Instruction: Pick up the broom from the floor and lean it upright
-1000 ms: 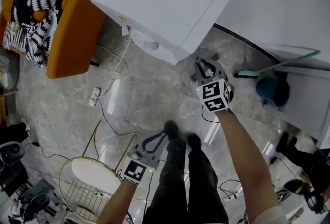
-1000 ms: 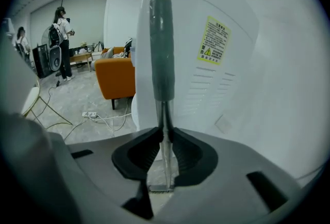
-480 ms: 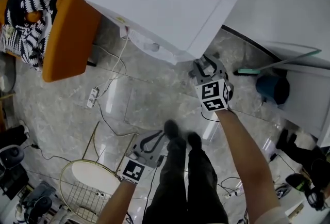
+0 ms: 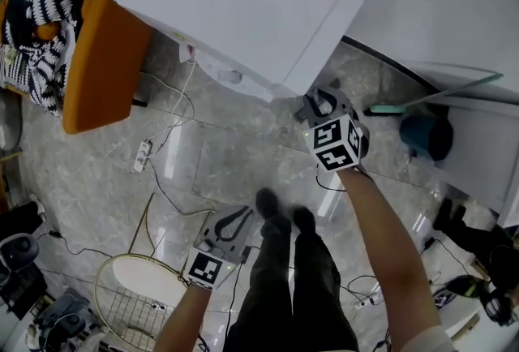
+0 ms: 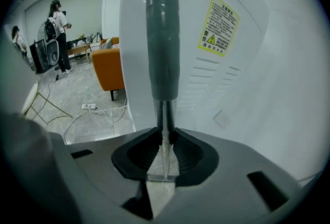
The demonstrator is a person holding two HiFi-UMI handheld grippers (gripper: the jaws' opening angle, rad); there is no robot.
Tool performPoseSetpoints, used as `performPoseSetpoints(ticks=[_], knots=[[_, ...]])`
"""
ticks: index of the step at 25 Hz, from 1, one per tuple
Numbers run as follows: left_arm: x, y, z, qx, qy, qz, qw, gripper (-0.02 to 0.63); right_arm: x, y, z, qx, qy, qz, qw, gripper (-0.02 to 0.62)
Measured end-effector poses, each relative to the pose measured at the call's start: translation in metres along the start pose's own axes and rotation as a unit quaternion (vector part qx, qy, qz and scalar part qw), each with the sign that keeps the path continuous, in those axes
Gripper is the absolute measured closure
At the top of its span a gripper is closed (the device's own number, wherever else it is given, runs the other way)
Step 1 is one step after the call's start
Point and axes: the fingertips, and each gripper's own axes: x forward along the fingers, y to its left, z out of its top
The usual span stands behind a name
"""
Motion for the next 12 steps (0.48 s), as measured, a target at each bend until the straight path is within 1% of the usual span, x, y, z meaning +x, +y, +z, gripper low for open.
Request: performPoseSetpoints(ticks=[5, 9, 12], knots=[[0.005, -0.004, 0.004, 0.003, 0.003, -0.008, 1.0000, 0.574, -0.030, -0.011, -0.023, -0.010, 0.026, 0.013, 1.000, 0.509], [0.011, -0.008, 0.010, 0.007, 0.002, -0.016, 0.9998, 0.574, -0.051, -0.018, -0.045, -0.022, 0.062, 0.022, 0.998, 0.509], [0.015, -0.012, 0.012, 0.010, 0.002, -0.020, 0.9997, 0.574, -0.062, -0.022, -0.053, -0.028, 0.089, 0.021, 0.995, 0.509]])
